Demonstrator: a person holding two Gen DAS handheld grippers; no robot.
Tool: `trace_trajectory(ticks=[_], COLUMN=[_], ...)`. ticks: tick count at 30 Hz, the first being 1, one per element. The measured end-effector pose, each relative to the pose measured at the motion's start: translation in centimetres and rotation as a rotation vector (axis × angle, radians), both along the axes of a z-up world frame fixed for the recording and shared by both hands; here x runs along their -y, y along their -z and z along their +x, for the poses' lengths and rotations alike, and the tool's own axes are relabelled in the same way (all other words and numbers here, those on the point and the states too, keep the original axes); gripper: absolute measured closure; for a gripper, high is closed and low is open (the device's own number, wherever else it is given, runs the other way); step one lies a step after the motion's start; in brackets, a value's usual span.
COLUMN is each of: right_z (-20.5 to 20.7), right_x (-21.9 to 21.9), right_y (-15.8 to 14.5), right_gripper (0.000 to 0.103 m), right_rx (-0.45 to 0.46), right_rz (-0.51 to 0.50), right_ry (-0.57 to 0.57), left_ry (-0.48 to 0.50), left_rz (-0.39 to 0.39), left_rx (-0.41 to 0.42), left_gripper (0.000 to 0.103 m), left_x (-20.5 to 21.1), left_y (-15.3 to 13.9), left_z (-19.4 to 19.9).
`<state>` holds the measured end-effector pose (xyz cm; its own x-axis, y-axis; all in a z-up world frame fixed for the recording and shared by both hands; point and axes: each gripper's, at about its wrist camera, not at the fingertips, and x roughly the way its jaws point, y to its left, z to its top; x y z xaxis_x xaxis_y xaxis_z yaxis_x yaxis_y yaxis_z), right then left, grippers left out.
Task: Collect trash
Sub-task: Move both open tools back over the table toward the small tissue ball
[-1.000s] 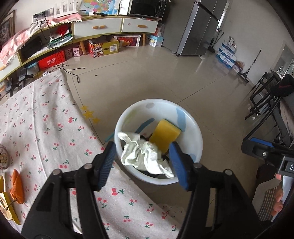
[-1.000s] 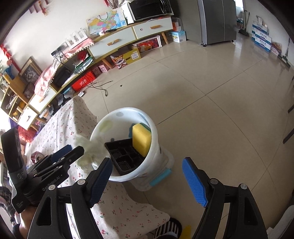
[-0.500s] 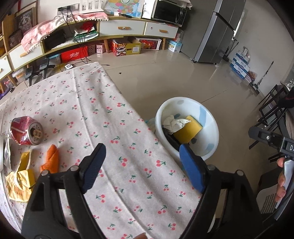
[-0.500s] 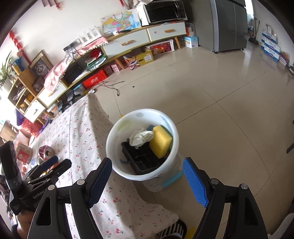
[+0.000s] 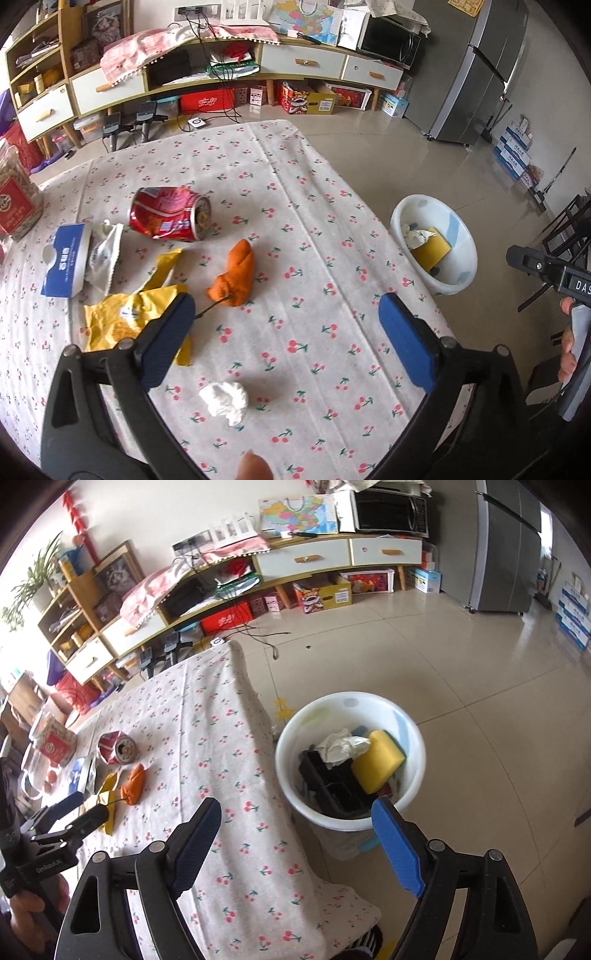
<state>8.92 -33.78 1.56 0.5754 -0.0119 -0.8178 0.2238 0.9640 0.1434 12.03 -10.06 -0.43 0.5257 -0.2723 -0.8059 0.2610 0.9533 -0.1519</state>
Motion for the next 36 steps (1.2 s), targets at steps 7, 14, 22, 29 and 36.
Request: trace_trajectory(ticks=[7,14,22,29,36], right_z=[1.5,3.0,4.4,4.8,4.0], right_x=[-4.2,-8.5,-12.9,-16.8,-22.0], right_y=[0.3,0.8,1.9,3.5,5.6], right_gripper=[0.015,0.015,0.015,0.015,0.015], right_rx=[-0.016,-0.029,-0.060,-0.100,-0.155], right_rz=[-0.041,-0.063,-0.067,-0.054,-0.056], right_ry=[-0.070,-0.138,-0.204,-0.276,-0.398], left_ry=[-0.056,-0.138,-0.227,-0.284,-0.295], left_rz=[0.016,0.019,-0.002,0.026,0.032], left_rx=[0.004,-0.004,-0.034,-0.054,-0.080], left_gripper=[0.001,0.001,0.001,0.001,0.001], left_x=[-5.1,-10.2,-14.8,-18.2,-20.3], left_y=[-0.1,0.4,1.4,2.2,3.2], left_z=[-1.0,-1.5,-2.5,-4.4,-6.4])
